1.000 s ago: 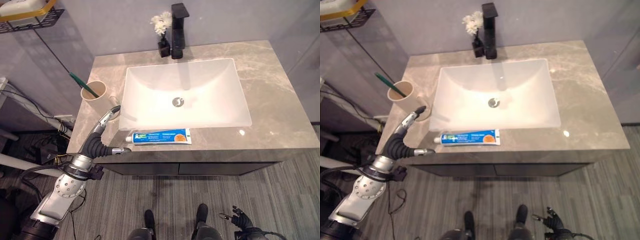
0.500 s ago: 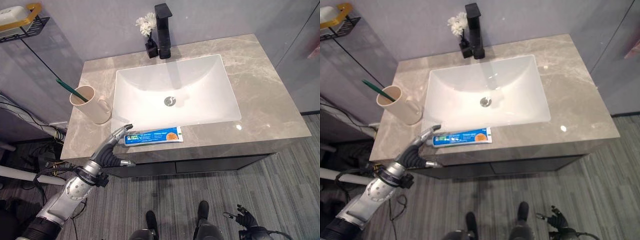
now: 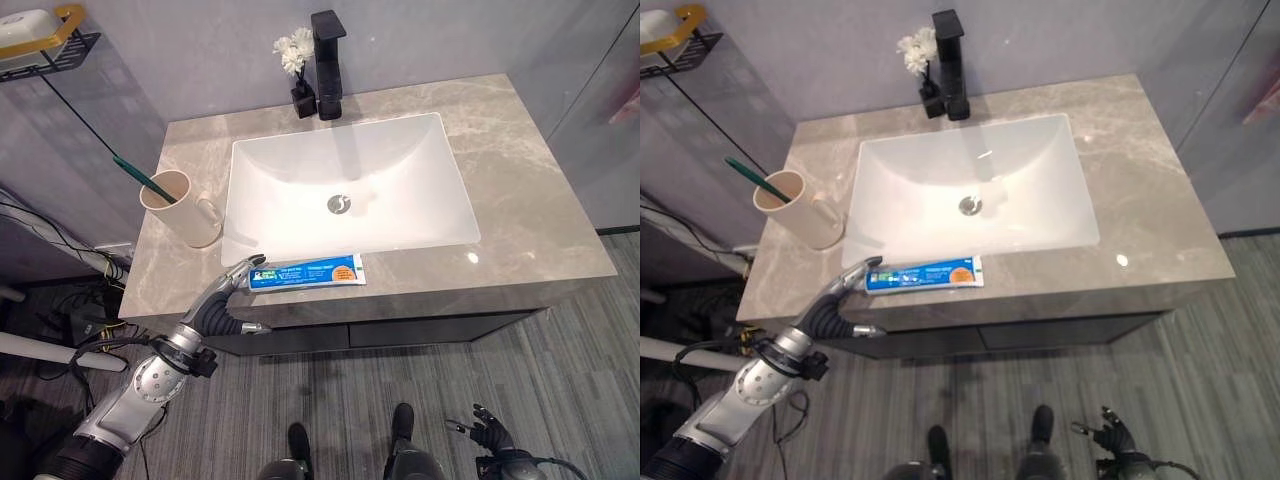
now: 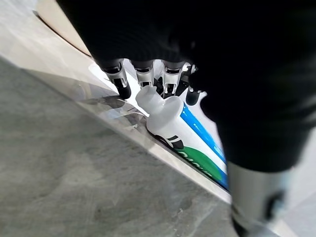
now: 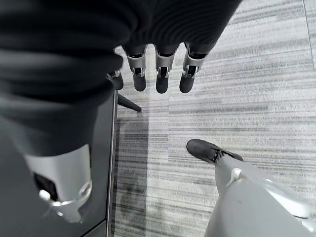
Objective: Put brush and paste in cup on sink, flatten towel.
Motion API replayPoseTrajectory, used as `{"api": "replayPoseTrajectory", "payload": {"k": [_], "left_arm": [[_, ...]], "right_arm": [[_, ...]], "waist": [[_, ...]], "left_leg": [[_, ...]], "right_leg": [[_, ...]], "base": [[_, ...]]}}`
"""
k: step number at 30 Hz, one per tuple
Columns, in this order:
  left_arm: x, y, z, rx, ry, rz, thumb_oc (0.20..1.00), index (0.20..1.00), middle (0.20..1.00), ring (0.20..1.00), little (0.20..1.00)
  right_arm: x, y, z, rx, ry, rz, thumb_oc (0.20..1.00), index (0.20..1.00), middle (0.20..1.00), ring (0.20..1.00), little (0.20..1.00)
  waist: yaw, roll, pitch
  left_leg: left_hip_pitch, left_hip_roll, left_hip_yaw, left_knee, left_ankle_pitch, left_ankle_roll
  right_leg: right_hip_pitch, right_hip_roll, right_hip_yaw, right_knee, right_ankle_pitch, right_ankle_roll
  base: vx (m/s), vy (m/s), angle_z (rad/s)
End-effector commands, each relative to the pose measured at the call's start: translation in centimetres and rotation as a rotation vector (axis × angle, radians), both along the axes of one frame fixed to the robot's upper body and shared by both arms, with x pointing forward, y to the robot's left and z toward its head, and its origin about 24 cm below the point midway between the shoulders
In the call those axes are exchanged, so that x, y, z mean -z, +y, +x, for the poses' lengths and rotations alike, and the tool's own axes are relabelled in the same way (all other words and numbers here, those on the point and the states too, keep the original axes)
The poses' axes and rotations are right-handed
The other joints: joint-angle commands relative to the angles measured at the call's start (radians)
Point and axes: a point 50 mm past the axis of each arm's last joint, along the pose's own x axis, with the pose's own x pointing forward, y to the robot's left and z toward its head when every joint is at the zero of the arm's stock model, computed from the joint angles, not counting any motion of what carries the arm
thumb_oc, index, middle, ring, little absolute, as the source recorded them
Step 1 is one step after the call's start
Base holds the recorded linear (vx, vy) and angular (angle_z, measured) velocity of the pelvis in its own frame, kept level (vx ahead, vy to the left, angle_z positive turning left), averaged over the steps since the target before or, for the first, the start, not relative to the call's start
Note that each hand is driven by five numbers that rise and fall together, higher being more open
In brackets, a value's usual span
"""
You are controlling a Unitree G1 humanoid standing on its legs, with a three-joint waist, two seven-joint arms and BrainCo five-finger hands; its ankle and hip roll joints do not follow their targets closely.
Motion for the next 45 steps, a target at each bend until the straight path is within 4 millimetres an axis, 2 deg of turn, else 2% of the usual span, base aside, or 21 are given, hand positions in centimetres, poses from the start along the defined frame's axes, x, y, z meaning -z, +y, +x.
{"api": "replayPoseTrajectory", "payload": {"k": [1, 2, 5, 6, 7, 8, 9, 10, 11, 12, 13, 16, 17, 21, 23, 33, 45], "left_arm": [[-1.0, 0.4, 1.1, -0.012, -0.046, -0.005, 0.931, 0.931, 0.931, 0.931, 0.931], [-1.1, 0.3, 1.1, -0.011, -0.046, -0.008, 0.9, 0.9, 0.9, 0.9, 0.9], [-0.9, 0.2, 1.1, -0.013, -0.043, -0.009, 0.875, 0.875, 0.875, 0.875, 0.875], [-0.9, 0.2, 1.2, -0.013, -0.041, -0.009, 0.821, 0.821, 0.821, 0.821, 0.821], [-0.9, 0.1, 1.2, -0.013, -0.041, -0.009, 0.718, 0.718, 0.718, 0.718, 0.718], [-0.8, 0.0, 1.2, -0.01, -0.04, -0.012, 0.667, 0.667, 0.667, 0.667, 0.667], [-0.8, -0.1, 1.2, -0.009, -0.038, -0.013, 0.661, 0.661, 0.661, 0.661, 0.661], [-0.8, -0.1, 1.3, -0.008, -0.041, -0.013, 0.74, 0.74, 0.74, 0.74, 0.74], [-0.8, -0.1, 1.3, -0.008, -0.041, -0.013, 0.736, 0.736, 0.736, 0.736, 0.736], [-0.7, -0.2, 1.3, -0.006, -0.036, -0.019, 0.677, 0.677, 0.677, 0.677, 0.677], [-0.6, -0.2, 1.3, -0.008, -0.031, -0.02, 0.677, 0.677, 0.677, 0.677, 0.677], [-0.5, -0.3, 1.3, -0.006, -0.03, -0.019, 0.736, 0.736, 0.736, 0.736, 0.736], [-0.5, -0.4, 1.3, -0.004, -0.032, -0.017, 0.793, 0.793, 0.793, 0.793, 0.793], [-0.5, -0.6, 1.4, 0.003, -0.031, -0.013, 0.809, 0.809, 0.809, 0.809, 0.809], [-0.4, -0.7, 1.3, 0.01, -0.035, 0.004, 0.89, 0.89, 0.89, 0.89, 0.89], [0.3, -1.1, 1.3, 0.026, -0.012, 0.032, 0.815, 0.815, 0.815, 0.815, 0.815], [0.8, -1.2, 1.5, 0.007, 0.004, 0.052, 0.815, 0.815, 0.815, 0.815, 0.815]], "right_arm": [[-0.8, -0.3, 1.6, -0.008, -0.068, -0.018, 1.0, 1.0, 1.0, 1.0, 1.0], [-0.8, -0.4, 1.5, -0.004, -0.067, -0.018, 1.0, 1.0, 1.0, 1.0, 1.0], [-0.7, -0.2, 1.4, 0.0, -0.065, -0.014, 1.0, 1.0, 1.0, 1.0, 1.0], [-0.7, -0.2, 1.4, -0.001, -0.065, -0.012, 1.0, 1.0, 1.0, 1.0, 1.0], [-0.7, -0.2, 1.4, -0.001, -0.065, -0.012, 1.0, 1.0, 1.0, 1.0, 1.0], [-0.7, -0.1, 1.4, -0.002, -0.067, -0.01, 1.0, 1.0, 1.0, 1.0, 1.0], [-0.7, 0.0, 1.5, -0.003, -0.068, -0.007, 1.0, 1.0, 1.0, 1.0, 1.0], [-0.7, 0.0, 1.5, -0.006, -0.069, -0.008, 1.0, 1.0, 1.0, 1.0, 1.0], [-0.7, 0.0, 1.5, -0.006, -0.069, -0.008, 1.0, 1.0, 1.0, 1.0, 1.0], [-0.7, 0.0, 1.5, -0.006, -0.072, -0.01, 1.0, 1.0, 1.0, 1.0, 1.0], [-0.7, 0.0, 1.5, -0.007, -0.072, -0.012, 1.0, 1.0, 1.0, 1.0, 1.0], [-0.8, 0.0, 1.6, -0.006, -0.075, -0.013, 1.0, 1.0, 1.0, 1.0, 1.0], [-0.8, 0.0, 1.6, -0.005, -0.076, -0.015, 1.0, 1.0, 1.0, 1.0, 1.0], [-0.8, 0.0, 1.7, -0.007, -0.077, -0.016, 1.0, 1.0, 1.0, 1.0, 1.0], [-0.9, 0.0, 1.7, -0.013, -0.08, -0.021, 1.0, 1.0, 1.0, 1.0, 1.0], [-1.0, -0.4, 1.6, -0.009, -0.086, -0.032, 1.0, 1.0, 1.0, 1.0, 1.0], [-1.3, -1.1, 1.5, 0.011, -0.091, -0.051, 1.0, 1.0, 1.0, 1.0, 1.0]], "waist": [[-0.016, -0.003, 0.033], [-0.016, -0.003, 0.033], [-0.017, -0.006, 0.034], [-0.019, -0.007, 0.034], [-0.019, -0.007, 0.034], [-0.021, -0.009, 0.034], [-0.022, -0.009, 0.034], [-0.022, -0.01, 0.034], [-0.022, -0.01, 0.034], [-0.023, -0.01, 0.035], [-0.023, -0.01, 0.036], [-0.022, -0.011, 0.038], [-0.022, -0.011, 0.038], [-0.022, -0.01, 0.038], [-0.025, -0.009, 0.039], [-0.033, -0.001, 0.047], [-0.039, 0.022, 0.059]], "left_leg": [[0.013, -0.021, 0.002, 0.016, 0.006, -0.003], [0.014, -0.021, 0.002, 0.016, 0.005, -0.003], [0.015, -0.02, 0.003, 0.016, 0.004, -0.003], [0.015, -0.019, 0.003, 0.016, 0.004, -0.004], [0.015, -0.019, 0.003, 0.016, 0.004, -0.004], [0.015, -0.018, 0.003, 0.016, 0.004, -0.004], [0.014, -0.018, 0.004, 0.016, 0.004, -0.004], [0.013, -0.017, 0.004, 0.015, 0.003, -0.004], [0.013, -0.017, 0.004, 0.015, 0.003, -0.004], [0.014, -0.017, 0.005, 0.015, 0.003, -0.004], [0.014, -0.017, 0.005, 0.015, 0.003, -0.003], [0.015, -0.017, 0.006, 0.014, 0.003, -0.003], [0.015, -0.016, 0.006, 0.013, 0.002, -0.003], [0.017, -0.015, 0.007, 0.012, 0.002, -0.004], [0.019, -0.014, 0.008, 0.011, 0.002, -0.004], [0.017, -0.013, 0.011, 0.009, 0.005, -0.006], [0.006, -0.013, 0.017, 0.009, 0.012, -0.01]], "right_leg": [[0.039, -0.028, 0.001, 0.015, -0.024, 0.087], [0.039, -0.027, 0.0, 0.016, -0.024, 0.086], [0.039, -0.026, 0.0, 0.016, -0.025, 0.086], [0.039, -0.025, 0.002, 0.016, -0.027, 0.086], [0.039, -0.025, 0.002, 0.016, -0.027, 0.086], [0.038, -0.024, 0.002, 0.017, -0.028, 0.085], [0.037, -0.023, 0.003, 0.017, -0.028, 0.085], [0.036, -0.023, 0.003, 0.017, -0.028, 0.085], [0.036, -0.023, 0.003, 0.017, -0.028, 0.085], [0.035, -0.022, 0.004, 0.017, -0.028, 0.084], [0.034, -0.021, 0.004, 0.018, -0.028, 0.084], [0.034, -0.02, 0.004, 0.017, -0.029, 0.084], [0.033, -0.019, 0.005, 0.017, -0.03, 0.083], [0.033, -0.019, 0.005, 0.016, -0.03, 0.083], [0.033, -0.017, 0.006, 0.016, -0.031, 0.082], [0.025, -0.014, 0.012, 0.014, -0.03, 0.082], [0.008, -0.013, 0.021, 0.016, -0.028, 0.078]], "base": [[0.02, -0.003, -0.03], [0.02, -0.005, -0.04], [0.01, -0.003, -0.01], [0.0, 0.0, 0.0], [0.02, -0.001, -0.04], [0.01, -0.003, -0.03], [0.0, 0.0, 0.0], [0.0, 0.0, 0.0], [0.0, 0.0, 0.0], [0.0, 0.0, 0.0], [0.0, 0.0, 0.0], [0.0, 0.0, 0.0], [0.0, 0.0, 0.0], [0.0, 0.0, 0.0], [0.0, -0.002, -0.02], [0.0, -0.001, -0.01], [0.0, 0.0, 0.0]]}}
